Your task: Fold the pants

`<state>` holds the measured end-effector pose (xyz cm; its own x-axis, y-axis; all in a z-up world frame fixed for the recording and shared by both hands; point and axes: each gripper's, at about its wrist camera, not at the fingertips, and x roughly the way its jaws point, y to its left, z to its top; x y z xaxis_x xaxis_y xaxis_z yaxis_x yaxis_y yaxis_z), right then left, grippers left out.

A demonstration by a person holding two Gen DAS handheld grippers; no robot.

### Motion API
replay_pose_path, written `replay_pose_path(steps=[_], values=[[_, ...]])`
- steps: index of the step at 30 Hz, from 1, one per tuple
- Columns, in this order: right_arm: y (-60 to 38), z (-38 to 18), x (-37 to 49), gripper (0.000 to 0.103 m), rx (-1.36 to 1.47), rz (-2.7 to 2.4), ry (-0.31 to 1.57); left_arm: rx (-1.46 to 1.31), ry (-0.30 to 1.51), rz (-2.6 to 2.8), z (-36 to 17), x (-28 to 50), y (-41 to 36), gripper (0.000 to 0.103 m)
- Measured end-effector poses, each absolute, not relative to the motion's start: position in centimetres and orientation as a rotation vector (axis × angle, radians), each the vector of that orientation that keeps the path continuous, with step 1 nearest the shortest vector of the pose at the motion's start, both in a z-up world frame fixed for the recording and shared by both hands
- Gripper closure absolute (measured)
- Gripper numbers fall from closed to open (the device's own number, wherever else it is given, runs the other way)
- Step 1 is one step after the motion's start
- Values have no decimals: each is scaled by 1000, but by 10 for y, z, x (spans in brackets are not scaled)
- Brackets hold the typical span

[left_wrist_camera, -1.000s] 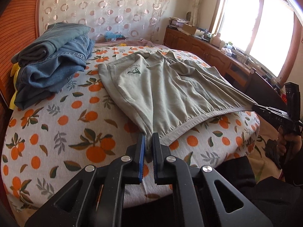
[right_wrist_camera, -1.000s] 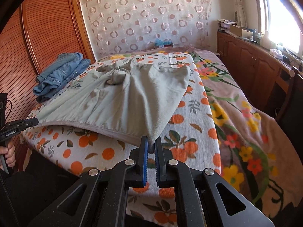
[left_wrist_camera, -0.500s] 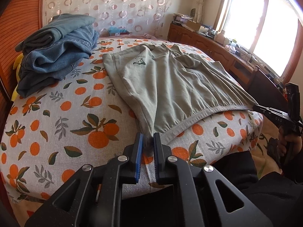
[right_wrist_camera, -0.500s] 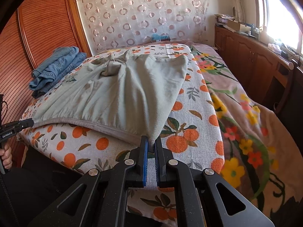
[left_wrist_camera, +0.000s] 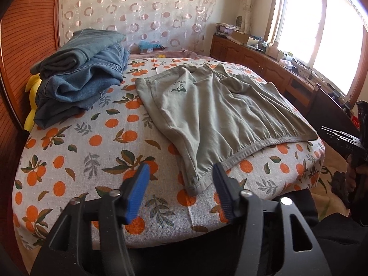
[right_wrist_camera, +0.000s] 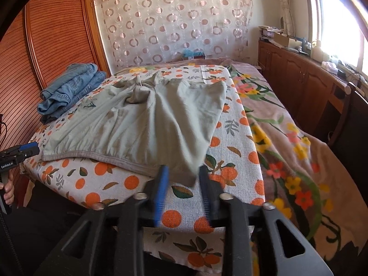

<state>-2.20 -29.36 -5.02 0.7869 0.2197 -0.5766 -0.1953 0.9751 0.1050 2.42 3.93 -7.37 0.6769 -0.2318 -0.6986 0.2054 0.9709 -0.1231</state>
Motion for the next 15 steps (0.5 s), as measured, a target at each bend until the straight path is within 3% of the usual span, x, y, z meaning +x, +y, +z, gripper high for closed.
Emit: replay_pose_path(steps=[3,15], values=[[-295,-48,-25,56,56,226,606,-28,780,-243,-73,27,37,31],[-303,-68,-3,56,136,182,672,-4,782,-254,-77,51,24,31]])
